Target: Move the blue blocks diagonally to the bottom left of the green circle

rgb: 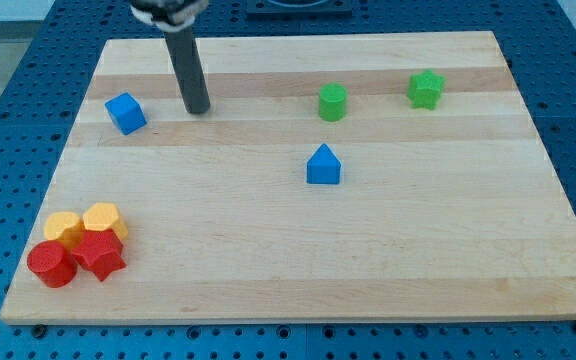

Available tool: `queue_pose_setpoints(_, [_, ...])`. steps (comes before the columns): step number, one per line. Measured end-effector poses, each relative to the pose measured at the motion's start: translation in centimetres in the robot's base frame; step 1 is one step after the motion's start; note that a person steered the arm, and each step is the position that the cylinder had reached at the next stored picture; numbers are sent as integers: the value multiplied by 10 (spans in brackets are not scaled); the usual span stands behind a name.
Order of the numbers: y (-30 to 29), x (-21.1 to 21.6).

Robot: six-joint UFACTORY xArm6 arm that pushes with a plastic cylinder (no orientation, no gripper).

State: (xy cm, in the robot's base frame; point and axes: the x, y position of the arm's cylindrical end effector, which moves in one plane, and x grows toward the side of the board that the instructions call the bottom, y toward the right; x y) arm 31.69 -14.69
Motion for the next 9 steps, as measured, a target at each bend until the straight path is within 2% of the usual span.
queue_pose_setpoints(1, [-42, -57])
queue_pose_setpoints(2, [-140, -59])
queue_pose_setpoints(3, [-158, -50])
queue_pose_setpoints(4, [-154, -11])
queue_pose_setpoints(5, [-127, 21])
queue_pose_setpoints(7, [4, 34])
queue_pose_setpoints(8, [-8, 29])
queue_pose_setpoints(9, [-71, 8])
